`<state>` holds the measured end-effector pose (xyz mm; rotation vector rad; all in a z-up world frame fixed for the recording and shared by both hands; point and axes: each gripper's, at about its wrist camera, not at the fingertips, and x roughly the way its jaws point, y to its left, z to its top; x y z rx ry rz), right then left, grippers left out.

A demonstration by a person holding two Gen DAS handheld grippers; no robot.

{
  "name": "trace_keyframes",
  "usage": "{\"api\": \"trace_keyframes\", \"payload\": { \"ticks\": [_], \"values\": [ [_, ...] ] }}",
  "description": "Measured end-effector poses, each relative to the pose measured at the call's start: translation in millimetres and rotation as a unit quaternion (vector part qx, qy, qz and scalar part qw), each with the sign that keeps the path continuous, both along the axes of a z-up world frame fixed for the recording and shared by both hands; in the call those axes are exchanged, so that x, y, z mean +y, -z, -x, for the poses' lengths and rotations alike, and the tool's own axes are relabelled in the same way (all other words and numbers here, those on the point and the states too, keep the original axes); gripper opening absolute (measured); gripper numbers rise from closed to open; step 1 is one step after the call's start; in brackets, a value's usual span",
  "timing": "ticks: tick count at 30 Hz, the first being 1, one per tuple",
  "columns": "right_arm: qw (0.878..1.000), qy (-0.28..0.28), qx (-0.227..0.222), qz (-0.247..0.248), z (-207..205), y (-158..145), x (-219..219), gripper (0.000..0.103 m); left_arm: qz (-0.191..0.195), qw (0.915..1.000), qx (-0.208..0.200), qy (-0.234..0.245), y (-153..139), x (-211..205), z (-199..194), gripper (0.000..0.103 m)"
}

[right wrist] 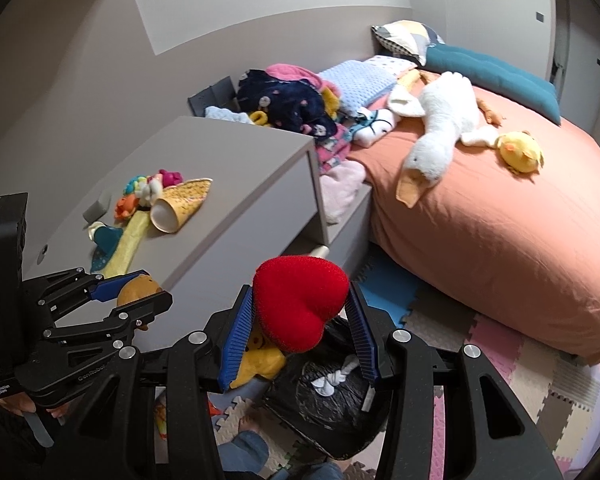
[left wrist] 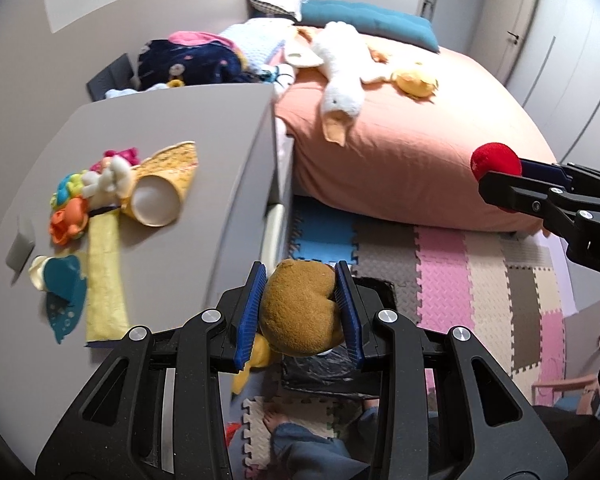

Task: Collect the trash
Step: 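Carry both plushes over the black bin and open both tools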

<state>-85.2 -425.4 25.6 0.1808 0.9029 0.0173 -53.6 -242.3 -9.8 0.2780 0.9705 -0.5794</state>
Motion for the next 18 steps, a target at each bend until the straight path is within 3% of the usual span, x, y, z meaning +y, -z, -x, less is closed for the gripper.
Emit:
{"api": "trace_keyframes", "payload": {
  "ticks": [7, 8, 9, 10, 18],
  "values": [
    [1.000, 0.012, 0.016, -0.006, 13, 7, -16, 0.048, -0.003, 0.9979, 0.048, 0.044, 18, -19, 9, 0.036],
    [1.000, 0.016, 0.016, -0.010, 14, 8, -19, 0.054, -0.013, 0.9969, 0.059, 0.050, 22, -22, 10, 0.053],
    [1.000, 0.025, 0.014, -0.010, 16, 8, -23, 0.066, -0.020, 0.9967, 0.063, 0.047, 24, -24, 10, 0.087],
    [0.999, 0.034, 0.010, -0.009, 18, 7, -26, 0.071, -0.027, 0.9974, 0.056, 0.038, 24, -24, 11, 0.098],
    [0.998, 0.066, 0.001, -0.007, 23, 6, -40, 0.076, -0.035, 0.9985, 0.037, 0.021, 22, -17, 4, 0.096]
  ]
}}
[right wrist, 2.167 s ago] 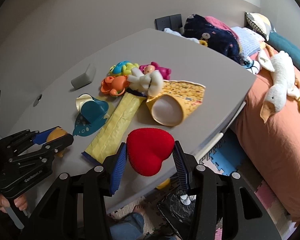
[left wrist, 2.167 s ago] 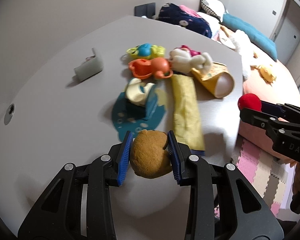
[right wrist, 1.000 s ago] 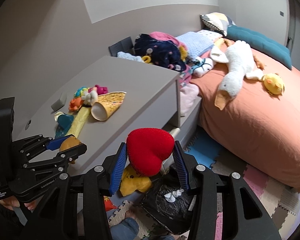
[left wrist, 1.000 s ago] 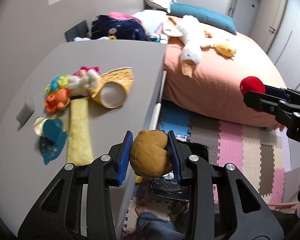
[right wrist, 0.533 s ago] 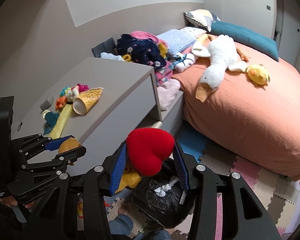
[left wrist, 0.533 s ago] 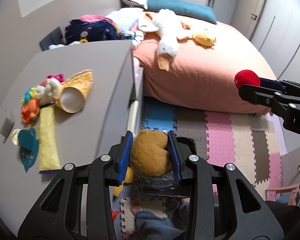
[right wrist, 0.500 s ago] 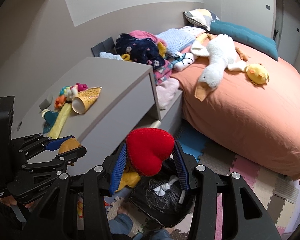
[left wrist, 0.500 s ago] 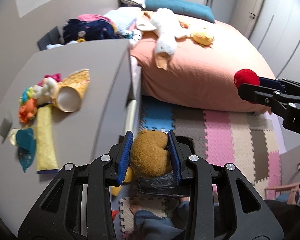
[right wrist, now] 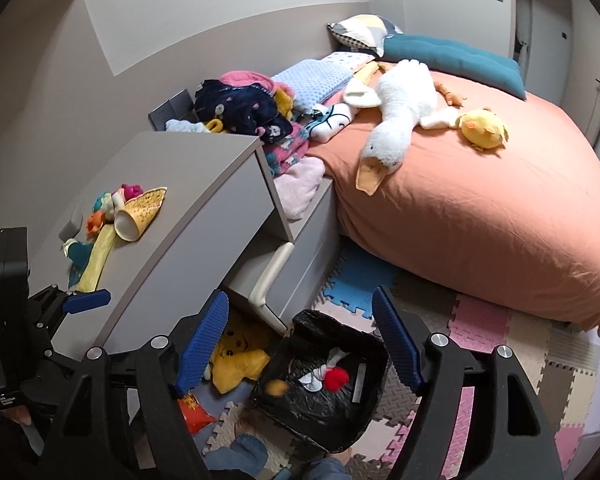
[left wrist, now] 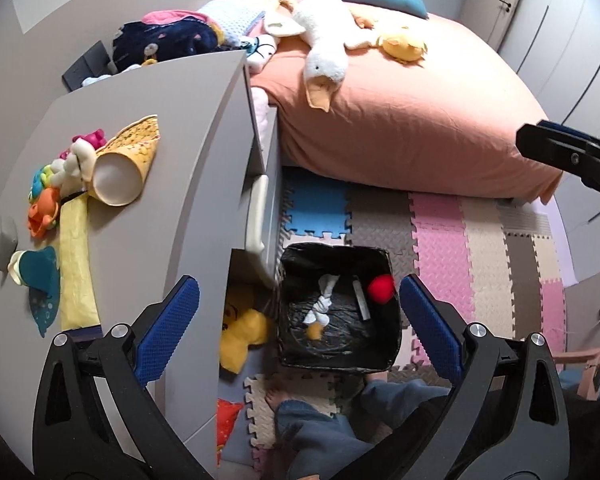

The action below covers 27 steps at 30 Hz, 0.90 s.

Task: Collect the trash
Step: 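Carry both plushes over the black bin and open both tools, then move both open tools back over the desk toys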

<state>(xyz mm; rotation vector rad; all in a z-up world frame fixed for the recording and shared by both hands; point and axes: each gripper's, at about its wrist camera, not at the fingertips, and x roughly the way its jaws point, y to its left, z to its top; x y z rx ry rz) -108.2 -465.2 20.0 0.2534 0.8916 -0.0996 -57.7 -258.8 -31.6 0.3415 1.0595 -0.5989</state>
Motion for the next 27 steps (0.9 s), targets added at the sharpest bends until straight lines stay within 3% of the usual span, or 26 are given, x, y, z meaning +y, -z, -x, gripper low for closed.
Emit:
{"api": "trace_keyframes", "payload": {
  "ticks": [7, 15, 27],
  "values": [
    [1.000, -0.009, 0.001, -0.001, -3, 0, 5, 0.076, 0.005, 0.9994, -0.031, -0.013, -6, 8, 1, 0.096],
    [1.000, -0.028, 0.008, -0.001, -12, 3, 19, 0.076, 0.018, 0.9990, -0.018, -0.037, -7, 22, -9, 0.096],
    [0.997, -0.073, 0.013, -0.010, -39, 8, 53, 0.076, 0.009, 0.9967, -0.016, -0.079, -5, 64, -24, 0.096]
  ]
}}
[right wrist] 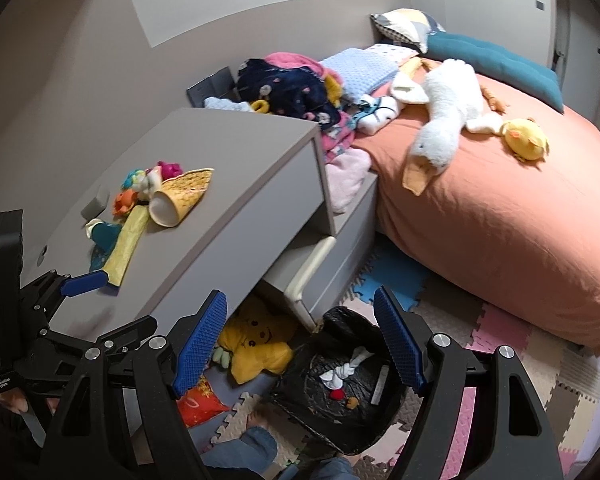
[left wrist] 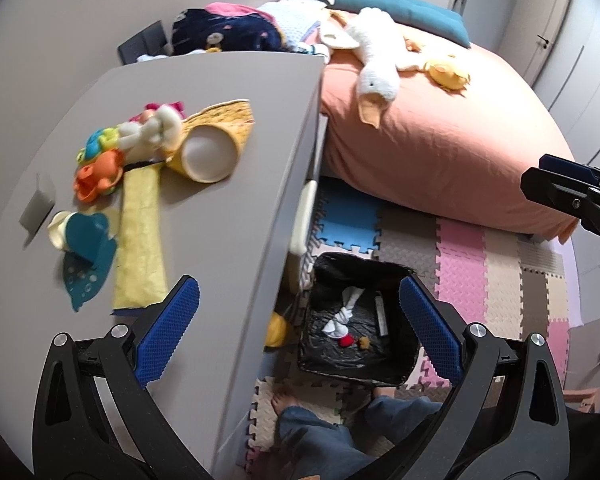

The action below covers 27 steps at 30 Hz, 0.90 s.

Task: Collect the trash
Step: 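Move both open tools back over the desk toys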

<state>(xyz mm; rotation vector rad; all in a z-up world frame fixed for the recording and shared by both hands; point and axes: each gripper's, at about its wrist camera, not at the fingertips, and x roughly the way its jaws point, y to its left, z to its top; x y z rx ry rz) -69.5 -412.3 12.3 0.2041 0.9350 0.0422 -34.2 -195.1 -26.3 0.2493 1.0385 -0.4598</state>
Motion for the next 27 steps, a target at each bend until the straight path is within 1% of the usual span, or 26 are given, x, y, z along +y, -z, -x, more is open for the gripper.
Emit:
{"api": "trace_keyframes", "payload": {
  "ticks": [14, 22, 27],
  "values": [
    [0.997, -0.071, 0.004, 0.000, -38, 5, 54, 0.076, -0.005, 0.9983, -0.001, -0.058, 0, 54, -18, 0.096],
    [0.993, -0.114, 0.006, 0.008, -64, 8, 85, 0.076, -0.004, 0.9953, -0.002, -0.096, 0, 86, -28, 0.096],
    [0.992, -0.129, 0.007, 0.010, -78, 8, 100, 0.076, -0.003, 0.9935, -0.004, -0.114, -1, 102, -36, 0.096]
  ]
}}
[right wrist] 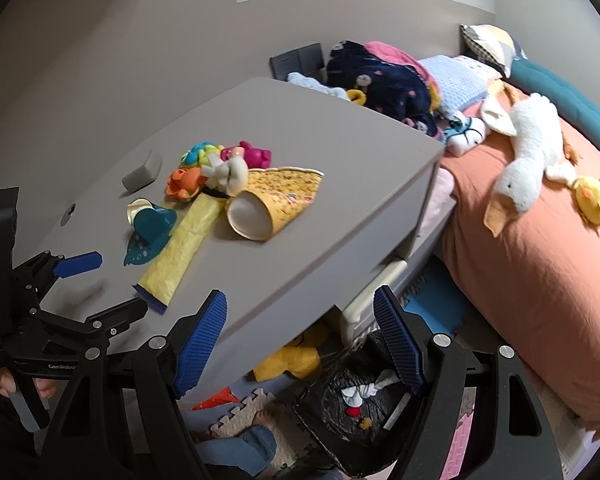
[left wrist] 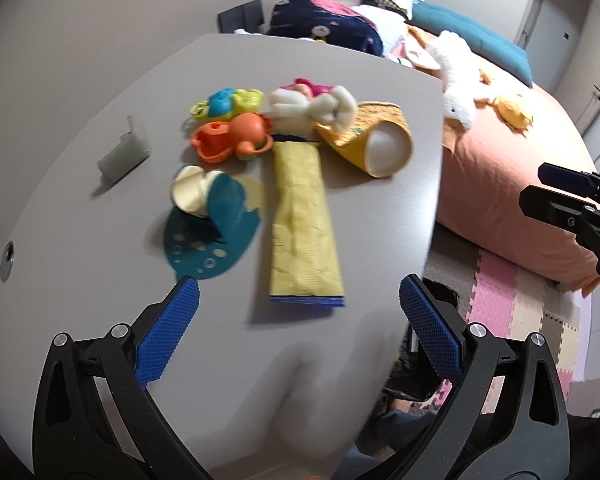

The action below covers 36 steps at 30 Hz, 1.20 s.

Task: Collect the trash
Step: 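Move both open tools back over the desk toys, then grasp the teal-and-cream toy with the left tool while the right tool grasps the white plush figure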

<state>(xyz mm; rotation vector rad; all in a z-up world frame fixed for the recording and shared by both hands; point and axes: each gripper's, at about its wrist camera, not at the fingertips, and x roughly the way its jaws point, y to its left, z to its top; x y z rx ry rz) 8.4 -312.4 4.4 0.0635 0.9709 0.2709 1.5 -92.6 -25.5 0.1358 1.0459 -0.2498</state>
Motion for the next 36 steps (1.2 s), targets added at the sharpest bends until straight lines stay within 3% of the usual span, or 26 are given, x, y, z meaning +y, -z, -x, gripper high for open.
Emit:
{"api": "trace_keyframes", "payload": {
  "ticks": [14, 23, 31, 36],
  "values": [
    [0.999, -0.038, -0.010, -0.007, -47, -1, 49, 0.076, 0.011, 0.9985, -0.019, -0.050, 0, 44, -29, 0.096],
    [0.998, -0.053, -0.014, -0.007, -77, 5, 72, 0.076, 0.017, 0.9987, -0.012, -0.047, 13, 59, -57, 0.081],
    [0.999, -0.053, -0.007, -0.006, -110, 17, 85, 0.076, 0.020, 0.9995, -0.010, -0.022, 21, 62, -76, 0.081],
    [0.999, -0.052, 0.003, 0.001, -128, 28, 91, 0.076, 0.027, 0.9994, 0.012, -0.016, 31, 61, -89, 0.060]
  ]
}}
